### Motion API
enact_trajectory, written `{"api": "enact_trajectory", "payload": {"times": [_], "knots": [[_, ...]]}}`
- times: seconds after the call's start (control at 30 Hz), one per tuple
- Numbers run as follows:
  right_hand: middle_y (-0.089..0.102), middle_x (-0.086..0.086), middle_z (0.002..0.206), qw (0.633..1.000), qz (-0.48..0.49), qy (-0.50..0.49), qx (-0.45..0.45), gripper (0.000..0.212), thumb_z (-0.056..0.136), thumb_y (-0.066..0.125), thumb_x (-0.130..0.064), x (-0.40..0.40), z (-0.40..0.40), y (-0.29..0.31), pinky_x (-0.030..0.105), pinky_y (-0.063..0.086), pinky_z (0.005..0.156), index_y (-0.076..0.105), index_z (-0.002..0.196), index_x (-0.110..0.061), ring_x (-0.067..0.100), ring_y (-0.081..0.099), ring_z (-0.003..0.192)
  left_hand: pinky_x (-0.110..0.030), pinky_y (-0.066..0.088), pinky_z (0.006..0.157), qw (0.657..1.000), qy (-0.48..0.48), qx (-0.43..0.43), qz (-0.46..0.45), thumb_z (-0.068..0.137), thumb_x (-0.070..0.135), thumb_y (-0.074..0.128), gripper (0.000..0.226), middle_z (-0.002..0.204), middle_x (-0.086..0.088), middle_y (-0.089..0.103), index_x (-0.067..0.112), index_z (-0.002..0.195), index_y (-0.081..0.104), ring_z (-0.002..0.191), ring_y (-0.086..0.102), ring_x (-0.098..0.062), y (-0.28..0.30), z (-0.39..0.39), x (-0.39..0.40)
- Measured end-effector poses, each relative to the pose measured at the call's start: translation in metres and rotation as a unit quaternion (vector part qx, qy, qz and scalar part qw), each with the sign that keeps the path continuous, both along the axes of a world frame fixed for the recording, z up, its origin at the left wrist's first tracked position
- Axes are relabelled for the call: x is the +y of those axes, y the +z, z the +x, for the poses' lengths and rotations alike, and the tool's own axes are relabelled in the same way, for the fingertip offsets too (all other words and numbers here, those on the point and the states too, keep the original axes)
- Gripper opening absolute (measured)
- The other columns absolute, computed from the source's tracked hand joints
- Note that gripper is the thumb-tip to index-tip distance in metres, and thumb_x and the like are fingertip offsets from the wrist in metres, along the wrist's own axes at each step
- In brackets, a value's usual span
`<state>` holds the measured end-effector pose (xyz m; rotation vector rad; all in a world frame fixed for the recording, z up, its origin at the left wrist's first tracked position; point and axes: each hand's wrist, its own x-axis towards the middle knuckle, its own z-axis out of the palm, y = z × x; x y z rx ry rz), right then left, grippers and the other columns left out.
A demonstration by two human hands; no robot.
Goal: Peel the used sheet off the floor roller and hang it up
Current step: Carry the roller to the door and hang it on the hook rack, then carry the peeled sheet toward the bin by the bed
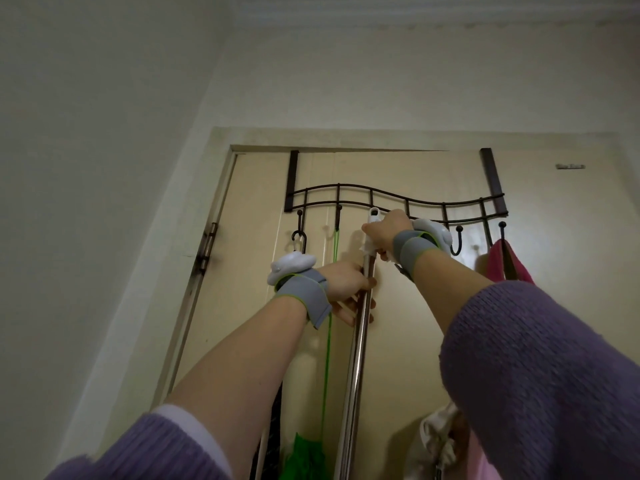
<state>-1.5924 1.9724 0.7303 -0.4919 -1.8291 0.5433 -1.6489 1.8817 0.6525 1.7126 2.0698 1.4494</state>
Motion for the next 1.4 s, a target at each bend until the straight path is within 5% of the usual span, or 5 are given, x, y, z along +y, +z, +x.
{"api": "enact_trajectory", "payload": {"times": [0.23, 0.77, 1.1, 1.23, 1.4], "knots": [[0.058, 0.020, 0.077, 0.996, -0.055, 0.052, 0.045, 0.031, 0.087, 0.052, -0.012, -0.006, -0.005, 0.003, 0.031, 0.039, 0.050, 0.054, 0.114, 0.003, 0.025, 0.046, 0.050, -0.026, 0.047, 0.057, 0.999, 0.000, 0.024, 0.047, 0.102, 0.030, 0.035, 0.024, 0.071, -0.002, 0.055, 0.010, 0.107, 0.048, 0.057, 0.056, -0.018, 0.002, -0.005, -0.019], [0.061, 0.014, 0.078, 0.993, -0.043, 0.081, 0.069, 0.033, 0.085, 0.060, -0.036, 0.017, -0.013, -0.051, 0.034, 0.046, 0.057, 0.055, 0.072, -0.006, 0.028, 0.055, 0.062, -0.027, 0.050, 0.038, 0.993, 0.056, 0.032, 0.103, 0.102, 0.026, 0.037, 0.036, 0.074, -0.010, 0.057, 0.007, 0.133, 0.042, 0.044, 0.054, -0.022, -0.052, -0.018, 0.016], [0.060, 0.005, 0.050, 0.999, -0.029, 0.017, 0.037, 0.040, 0.088, 0.059, -0.037, 0.020, 0.084, -0.121, 0.025, 0.038, 0.042, 0.057, 0.060, -0.009, 0.021, 0.050, 0.044, -0.031, 0.044, 0.083, 0.960, 0.188, 0.130, 0.159, 0.090, 0.011, 0.051, 0.027, 0.118, -0.017, 0.064, 0.004, 0.114, 0.064, 0.110, 0.060, -0.036, -0.072, 0.011, 0.021], [0.050, 0.000, 0.033, 0.994, -0.048, -0.092, 0.028, 0.043, 0.085, 0.061, -0.033, 0.022, 0.154, -0.179, 0.025, 0.034, 0.042, 0.048, 0.050, -0.012, 0.020, 0.044, 0.034, -0.022, 0.038, 0.071, 0.950, 0.091, 0.119, 0.274, 0.087, 0.011, 0.048, 0.028, 0.095, -0.002, 0.065, 0.015, 0.106, 0.069, 0.090, 0.062, -0.025, -0.092, 0.067, 0.012], [0.053, 0.007, 0.041, 0.966, -0.141, -0.216, 0.005, 0.042, 0.090, 0.055, -0.037, 0.006, 0.272, -0.248, 0.023, 0.030, 0.040, 0.048, 0.059, -0.010, 0.021, 0.042, 0.034, -0.030, 0.050, 0.086, 0.955, -0.158, 0.227, 0.106, 0.089, 0.015, 0.053, 0.025, 0.108, -0.008, 0.073, 0.008, 0.102, 0.073, 0.103, 0.066, -0.025, -0.135, 0.192, 0.037]]}}
